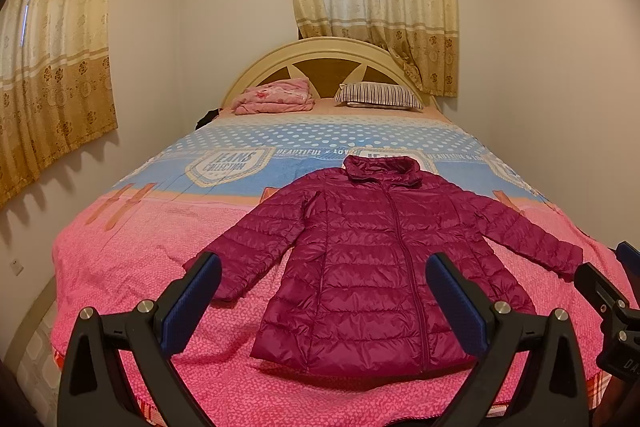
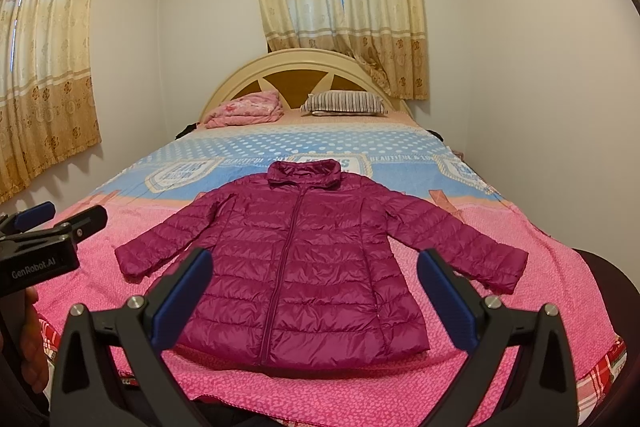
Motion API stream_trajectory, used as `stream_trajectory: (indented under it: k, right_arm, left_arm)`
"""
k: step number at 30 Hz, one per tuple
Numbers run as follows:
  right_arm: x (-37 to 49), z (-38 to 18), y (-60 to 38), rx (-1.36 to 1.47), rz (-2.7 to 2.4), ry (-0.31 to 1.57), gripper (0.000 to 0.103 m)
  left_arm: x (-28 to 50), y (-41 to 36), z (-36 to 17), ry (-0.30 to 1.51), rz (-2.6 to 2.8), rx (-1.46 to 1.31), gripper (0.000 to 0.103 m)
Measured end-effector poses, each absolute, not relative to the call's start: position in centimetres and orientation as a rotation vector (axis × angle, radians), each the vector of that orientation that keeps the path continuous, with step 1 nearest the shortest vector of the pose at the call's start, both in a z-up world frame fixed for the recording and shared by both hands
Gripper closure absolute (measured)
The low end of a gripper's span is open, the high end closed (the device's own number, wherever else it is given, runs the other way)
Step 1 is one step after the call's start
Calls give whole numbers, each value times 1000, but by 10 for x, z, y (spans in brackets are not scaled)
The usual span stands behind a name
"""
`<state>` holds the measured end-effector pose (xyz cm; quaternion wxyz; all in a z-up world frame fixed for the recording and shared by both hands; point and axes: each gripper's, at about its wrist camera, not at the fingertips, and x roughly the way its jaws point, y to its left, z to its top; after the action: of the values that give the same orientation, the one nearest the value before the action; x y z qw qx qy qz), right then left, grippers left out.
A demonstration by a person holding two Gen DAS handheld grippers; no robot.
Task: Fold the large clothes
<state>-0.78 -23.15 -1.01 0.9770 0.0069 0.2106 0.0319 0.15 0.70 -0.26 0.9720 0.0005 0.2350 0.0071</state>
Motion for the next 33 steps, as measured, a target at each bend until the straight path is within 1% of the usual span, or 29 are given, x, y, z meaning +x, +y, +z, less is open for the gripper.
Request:
stream_trajectory:
  k: [33]
  right_arm:
    - [-8,-15,-228,19,68,434,0]
  left_arm:
    - [3,9,-1,474,30,-9,1]
